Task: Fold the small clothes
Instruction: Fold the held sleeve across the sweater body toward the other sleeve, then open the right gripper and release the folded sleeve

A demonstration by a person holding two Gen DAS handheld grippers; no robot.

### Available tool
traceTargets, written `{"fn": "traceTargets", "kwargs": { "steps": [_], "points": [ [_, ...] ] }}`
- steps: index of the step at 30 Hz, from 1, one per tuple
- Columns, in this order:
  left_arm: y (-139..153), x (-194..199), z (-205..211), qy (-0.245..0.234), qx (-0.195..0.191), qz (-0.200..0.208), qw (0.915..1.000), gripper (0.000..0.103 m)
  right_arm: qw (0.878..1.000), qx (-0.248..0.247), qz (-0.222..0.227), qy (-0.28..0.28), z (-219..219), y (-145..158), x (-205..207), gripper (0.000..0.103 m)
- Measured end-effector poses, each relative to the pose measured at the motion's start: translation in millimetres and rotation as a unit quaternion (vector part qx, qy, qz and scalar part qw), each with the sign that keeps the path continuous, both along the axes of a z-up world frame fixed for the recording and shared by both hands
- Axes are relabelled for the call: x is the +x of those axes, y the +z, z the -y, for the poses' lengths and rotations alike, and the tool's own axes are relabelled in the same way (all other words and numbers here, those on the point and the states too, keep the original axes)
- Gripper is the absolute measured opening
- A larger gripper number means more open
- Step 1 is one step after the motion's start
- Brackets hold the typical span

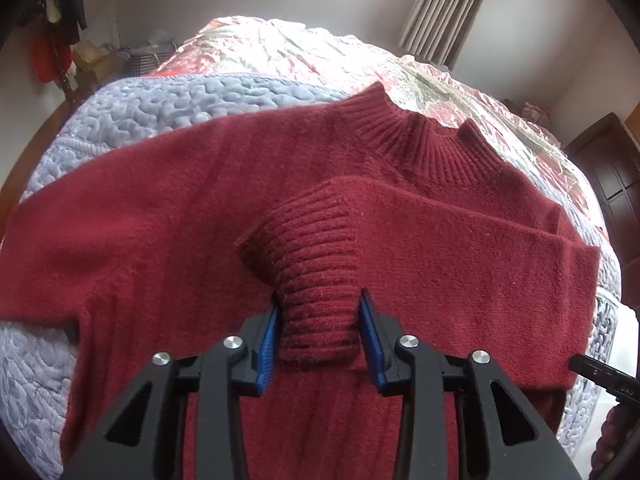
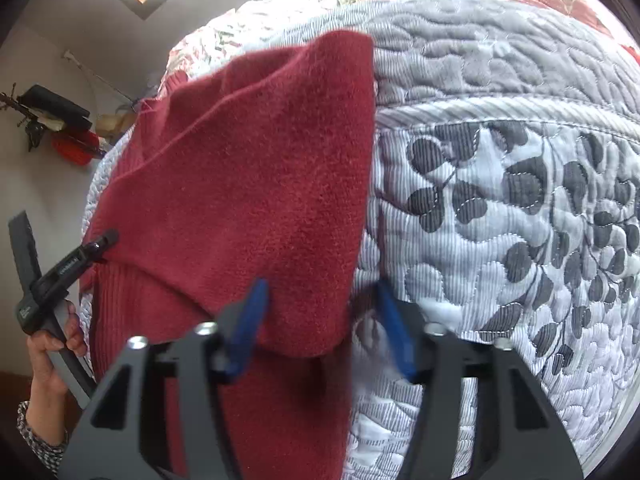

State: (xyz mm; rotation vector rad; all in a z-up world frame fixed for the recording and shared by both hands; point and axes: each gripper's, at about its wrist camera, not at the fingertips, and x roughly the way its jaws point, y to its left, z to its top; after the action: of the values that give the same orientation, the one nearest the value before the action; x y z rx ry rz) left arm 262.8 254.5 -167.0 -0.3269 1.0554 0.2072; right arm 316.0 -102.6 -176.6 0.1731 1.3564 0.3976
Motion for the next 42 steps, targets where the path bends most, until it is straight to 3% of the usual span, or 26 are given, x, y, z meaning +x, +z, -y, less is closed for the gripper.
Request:
{"fn": "traceTargets", "kwargs": {
  "steps": [3, 5, 8, 12, 16, 19, 22, 24, 28, 29, 31, 33, 37, 42],
  "points": [
    [4.2, -4.9, -12.6, -0.001, 0.036, -0.006, 0.9993, 0.049, 1.0, 0.0, -0.004, 0.001, 7.5, -3.4, -0.3, 0.015],
    [7.7, -8.0, -26.8, 0.005, 0.071, -0.006, 0.9975, 0.05, 1.0, -0.012, 0.001, 0.005, 11.4, -0.4, -2.3, 0.015],
    [14.6, -14.1, -45.3, 0.021, 0.087, -0.006, 0.996, 0.052, 0.999, -0.033, 0.004, 0.01, 13.4, 5.1, -5.7, 0.03],
    [24.8, -20.3, -48.8, 0.023, 0.073, 0.012, 0.997, 0.052, 0.994, -0.091, 0.066, 0.013, 3.0, 36.3, -18.8, 0.034],
    [24.8, -7.5, -27.3, -0.01, 0.057, 0.021, 0.9981, 0.054, 0.994, -0.05, 0.095, 0.021, -15.4, 59.4, -25.8, 0.034],
    [9.5, 2.3, -9.1, -0.032, 0.047, -0.001, 0.9984, 0.054, 0.995, -0.045, 0.08, 0.041, -35.3, 50.7, -25.7, 0.034],
    [-19.7, 12.3, -4.3, -0.038, 0.054, -0.048, 0.9966, 0.056, 0.996, -0.072, 0.037, 0.029, -38.0, 20.2, -19.8, 0.034],
    [-32.0, 13.7, -10.4, -0.032, 0.04, -0.055, 0.9972, 0.06, 0.997, -0.077, 0.02, 0.019, -36.3, 2.8, -18.1, 0.033],
    [-22.3, 9.0, -21.5, -0.038, 0.015, -0.05, 0.9979, 0.061, 0.996, -0.088, 0.024, 0.012, -48.0, 7.7, -17.8, 0.035],
    [-16.0, 5.0, -26.6, -0.038, 0.009, -0.046, 0.9982, 0.062, 0.996, -0.087, 0.031, 0.01, -56.5, 14.0, -20.0, 0.04],
    [-5.0, -4.9, -40.4, -0.036, -0.001, -0.036, 0.9987, 0.07, 0.996, -0.076, 0.049, 0.008, -67.3, 30.5, -24.8, 0.05],
    [7.6, -22.0, -64.0, -0.023, -0.008, -0.029, 0.9993, 0.077, 0.996, -0.068, 0.062, 0.015, -79.5, 45.0, -31.3, 0.051],
    [17.7, -60.4, -132.5, 0.035, -0.024, -0.041, 0.9982, 0.077, 0.996, -0.051, 0.07, 0.035, -109.0, 62.1, -40.2, 0.051],
    [17.4, -113.8, -223.7, 0.13, -0.026, -0.057, 0.9895, 0.077, 0.994, -0.054, 0.067, 0.065, -157.7, 60.9, -49.4, 0.052]
  ]
}}
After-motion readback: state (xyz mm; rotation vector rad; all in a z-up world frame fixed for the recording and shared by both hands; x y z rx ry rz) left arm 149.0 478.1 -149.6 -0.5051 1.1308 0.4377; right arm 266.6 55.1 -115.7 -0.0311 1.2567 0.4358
